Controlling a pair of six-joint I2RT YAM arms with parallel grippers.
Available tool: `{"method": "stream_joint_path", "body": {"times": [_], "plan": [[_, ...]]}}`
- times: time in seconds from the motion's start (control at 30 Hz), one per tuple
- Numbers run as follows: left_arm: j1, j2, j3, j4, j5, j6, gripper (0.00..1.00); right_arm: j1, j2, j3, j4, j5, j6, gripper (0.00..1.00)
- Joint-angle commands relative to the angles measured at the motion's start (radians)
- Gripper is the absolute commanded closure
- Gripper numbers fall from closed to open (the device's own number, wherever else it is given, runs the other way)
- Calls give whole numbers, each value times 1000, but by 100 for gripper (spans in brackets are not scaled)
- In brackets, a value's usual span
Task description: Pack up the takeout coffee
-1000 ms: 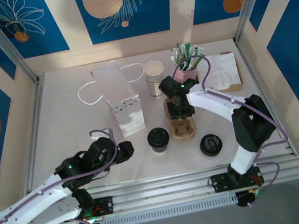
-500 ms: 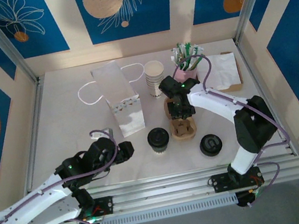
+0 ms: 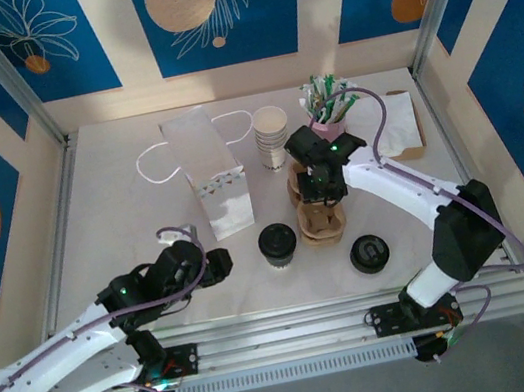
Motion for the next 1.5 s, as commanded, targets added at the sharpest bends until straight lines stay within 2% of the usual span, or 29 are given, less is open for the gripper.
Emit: {"method": "stream_joint_path", "body": {"times": [0.0, 0.13, 0.27, 0.37, 0.43, 0.5, 0.6, 0.7, 0.77, 0.93, 1.17, 1.37, 1.47], "plan": [[-4, 25, 126, -215, -158, 105, 27, 6, -62, 39, -58, 25, 9, 64], [-4, 72, 251, -337, -252, 249, 26, 9, -113, 62, -99, 50, 2, 64], [0, 146, 385, -442, -408, 331, 25, 13, -165, 94, -129, 62, -1, 64], [14, 196, 488, -453, -503, 398, 28, 18, -200, 125, -145, 69, -4, 64], [37, 211, 545, -415, -510, 451, 29, 23, -219, 154, -154, 71, -10, 64], [84, 208, 582, -341, -461, 510, 30, 30, -231, 190, -163, 74, -21, 64], [212, 203, 606, -238, -264, 559, 30, 45, -234, 251, -182, 93, -33, 64], [382, 234, 635, -186, -36, 562, 29, 67, -224, 320, -186, 109, -42, 64], [472, 271, 662, -167, 67, 554, 29, 84, -211, 365, -175, 108, -50, 64], [634, 370, 706, -91, 296, 497, 33, 143, -160, 485, -156, 121, -73, 64], [657, 507, 769, -39, 420, 471, 43, 203, -74, 604, -133, 124, -97, 64], [657, 548, 772, -32, 366, 498, 51, 241, -20, 675, -119, 135, -107, 64], [657, 566, 773, -34, 376, 506, 54, 251, -8, 695, -111, 135, -105, 64]]}}
